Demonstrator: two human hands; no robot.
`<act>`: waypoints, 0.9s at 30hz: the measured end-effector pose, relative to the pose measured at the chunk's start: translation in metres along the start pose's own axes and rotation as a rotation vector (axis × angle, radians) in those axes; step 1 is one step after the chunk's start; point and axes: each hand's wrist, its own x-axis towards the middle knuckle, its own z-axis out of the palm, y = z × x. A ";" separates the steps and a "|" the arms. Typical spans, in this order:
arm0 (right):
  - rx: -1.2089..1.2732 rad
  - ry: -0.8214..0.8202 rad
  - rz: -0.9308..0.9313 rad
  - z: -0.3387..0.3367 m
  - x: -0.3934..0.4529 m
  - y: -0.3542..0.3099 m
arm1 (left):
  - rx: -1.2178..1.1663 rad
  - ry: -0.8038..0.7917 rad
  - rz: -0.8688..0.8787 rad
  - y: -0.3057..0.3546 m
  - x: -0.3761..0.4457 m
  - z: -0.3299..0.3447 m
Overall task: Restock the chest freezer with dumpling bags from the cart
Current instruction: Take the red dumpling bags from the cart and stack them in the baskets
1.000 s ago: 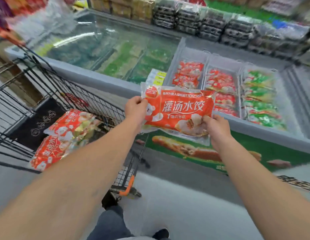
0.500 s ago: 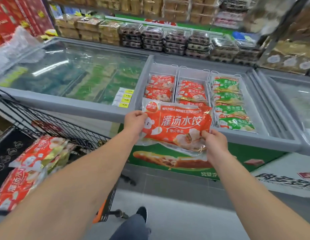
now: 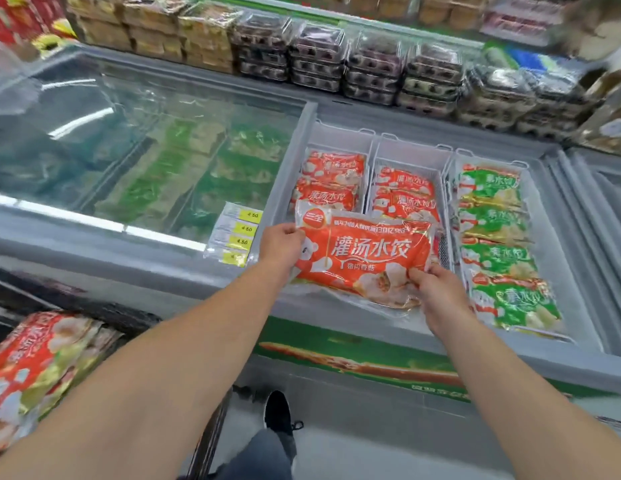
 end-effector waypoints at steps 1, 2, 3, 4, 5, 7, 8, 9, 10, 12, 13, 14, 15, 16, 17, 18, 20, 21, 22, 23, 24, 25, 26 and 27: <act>0.007 -0.013 0.010 0.008 0.011 -0.009 | -0.006 -0.005 -0.021 0.007 0.015 0.005; 0.018 -0.024 0.022 0.013 0.020 -0.014 | -0.013 -0.015 -0.043 0.010 0.028 0.009; 0.024 -0.021 0.025 0.018 0.024 -0.020 | -0.016 -0.022 -0.064 0.012 0.035 0.013; 0.017 -0.017 0.028 0.023 0.036 -0.023 | -0.023 -0.030 -0.082 0.013 0.047 0.019; 0.001 -0.008 0.031 0.027 0.045 -0.027 | -0.015 -0.036 -0.085 0.014 0.055 0.025; -0.011 0.009 0.028 0.034 0.063 -0.029 | 0.031 -0.069 -0.073 0.014 0.067 0.033; -0.030 0.028 0.012 0.037 0.073 -0.027 | 0.042 -0.088 -0.068 0.012 0.072 0.035; -0.062 0.046 0.005 0.040 0.093 -0.023 | 0.052 -0.101 -0.076 0.012 0.084 0.041; -0.079 0.053 0.005 0.043 0.108 -0.020 | 0.063 -0.107 -0.080 0.010 0.095 0.046; -0.097 0.043 0.028 0.050 0.129 -0.017 | 0.089 -0.108 -0.097 0.007 0.112 0.056; -0.113 0.042 0.037 0.053 0.132 -0.018 | 0.091 -0.110 -0.101 0.007 0.117 0.058; -0.145 0.030 0.054 0.057 0.140 -0.019 | 0.095 -0.103 -0.108 0.005 0.126 0.064; -0.169 0.007 0.070 0.062 0.147 -0.017 | 0.111 -0.093 -0.116 0.002 0.132 0.067; -0.187 -0.033 0.093 0.068 0.154 -0.014 | 0.128 -0.076 -0.120 -0.004 0.139 0.070; -0.203 -0.072 0.117 0.075 0.161 -0.010 | 0.158 -0.056 -0.131 -0.011 0.145 0.074; -0.223 -0.109 0.144 0.081 0.167 -0.005 | 0.186 -0.038 -0.145 -0.019 0.149 0.076; -0.271 -0.188 0.213 0.094 0.176 0.003 | 0.241 0.000 -0.194 -0.038 0.159 0.082; -0.293 -0.232 0.233 0.100 0.178 0.004 | 0.265 0.019 -0.212 -0.047 0.164 0.084; -0.308 -0.283 0.249 0.107 0.178 0.006 | 0.294 0.036 -0.227 -0.054 0.168 0.085; -0.315 -0.322 0.265 0.113 0.179 0.008 | 0.329 0.045 -0.247 -0.061 0.172 0.085; -0.313 -0.362 0.284 0.119 0.180 0.012 | 0.368 0.050 -0.264 -0.066 0.177 0.083; -0.314 -0.408 0.314 0.124 0.183 0.016 | 0.409 0.057 -0.266 -0.064 0.180 0.082; -0.330 -0.453 0.346 0.130 0.187 0.022 | 0.456 0.062 -0.271 -0.064 0.185 0.079; -0.365 -0.506 0.365 0.133 0.187 0.023 | 0.509 0.065 -0.266 -0.061 0.186 0.078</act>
